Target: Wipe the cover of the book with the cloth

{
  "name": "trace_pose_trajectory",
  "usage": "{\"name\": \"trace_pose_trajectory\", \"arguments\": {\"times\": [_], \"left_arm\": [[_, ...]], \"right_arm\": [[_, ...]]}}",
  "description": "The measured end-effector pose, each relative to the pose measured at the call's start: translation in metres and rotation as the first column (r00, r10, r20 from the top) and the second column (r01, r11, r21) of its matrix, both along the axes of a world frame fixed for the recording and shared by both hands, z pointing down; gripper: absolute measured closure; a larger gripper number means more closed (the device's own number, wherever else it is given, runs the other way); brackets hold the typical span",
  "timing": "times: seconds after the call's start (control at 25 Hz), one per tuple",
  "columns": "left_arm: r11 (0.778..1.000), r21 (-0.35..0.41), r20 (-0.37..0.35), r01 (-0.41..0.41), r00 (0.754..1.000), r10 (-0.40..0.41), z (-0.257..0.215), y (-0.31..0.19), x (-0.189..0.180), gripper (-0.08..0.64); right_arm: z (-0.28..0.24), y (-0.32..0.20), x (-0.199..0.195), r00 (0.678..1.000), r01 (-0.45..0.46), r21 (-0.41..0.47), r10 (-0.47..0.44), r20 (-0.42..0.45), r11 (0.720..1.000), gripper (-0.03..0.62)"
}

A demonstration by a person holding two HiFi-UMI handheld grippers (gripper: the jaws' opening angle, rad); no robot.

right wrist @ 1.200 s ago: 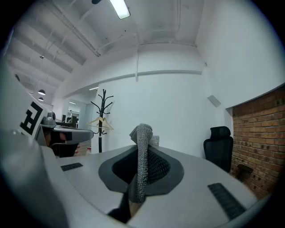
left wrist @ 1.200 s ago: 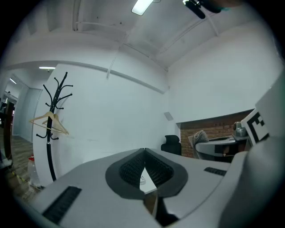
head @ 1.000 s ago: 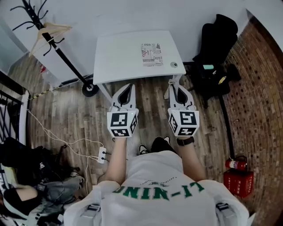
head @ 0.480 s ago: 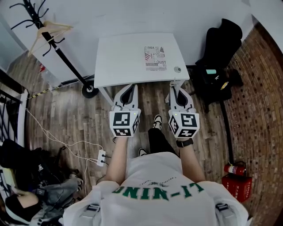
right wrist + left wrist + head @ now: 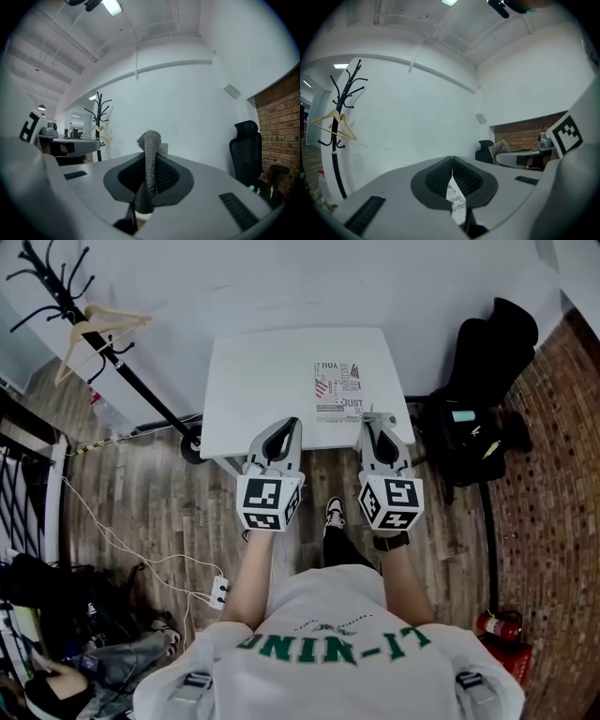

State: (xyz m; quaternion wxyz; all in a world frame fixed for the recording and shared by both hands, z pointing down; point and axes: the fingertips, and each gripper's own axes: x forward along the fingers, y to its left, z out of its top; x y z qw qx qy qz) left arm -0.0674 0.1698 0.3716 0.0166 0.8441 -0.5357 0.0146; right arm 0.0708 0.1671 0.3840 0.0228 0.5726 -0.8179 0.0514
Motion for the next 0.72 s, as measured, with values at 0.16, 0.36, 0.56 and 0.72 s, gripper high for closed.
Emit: {"name": "trace_pose_trajectory", "arguments": {"times": [0.16, 0.36, 0.56, 0.72], "left_arm": [[1.0, 0.009, 0.014, -0.003, 1.0, 0.003, -0.014, -0.061, 0.018, 0.543], [1.0, 0.024, 0.032, 0.003, 0.999, -0.003, -0.029, -0.13, 0.037, 0.543], [0.999, 0.043, 0.057, -0.014, 0.998, 0.012, -0.041, -0.193, 0.064, 0.543], [0.999, 0.038, 0.055, -0.004, 0.998, 0.002, -0.049, -0.24, 0.073, 0.543]], "right_arm": [[-0.013, -0.058, 0.016, 1.0, 0.005, 0.01, -0.005, -0.004, 1.0, 0.549], [-0.023, -0.128, 0.034, 1.0, 0.019, 0.009, -0.019, -0.006, 1.0, 0.548], [-0.027, -0.198, 0.053, 0.999, 0.047, -0.015, -0.047, 0.0, 0.999, 0.546], [-0.031, -0.246, 0.058, 0.996, 0.084, -0.043, -0.084, -0.009, 0.996, 0.545]]}}
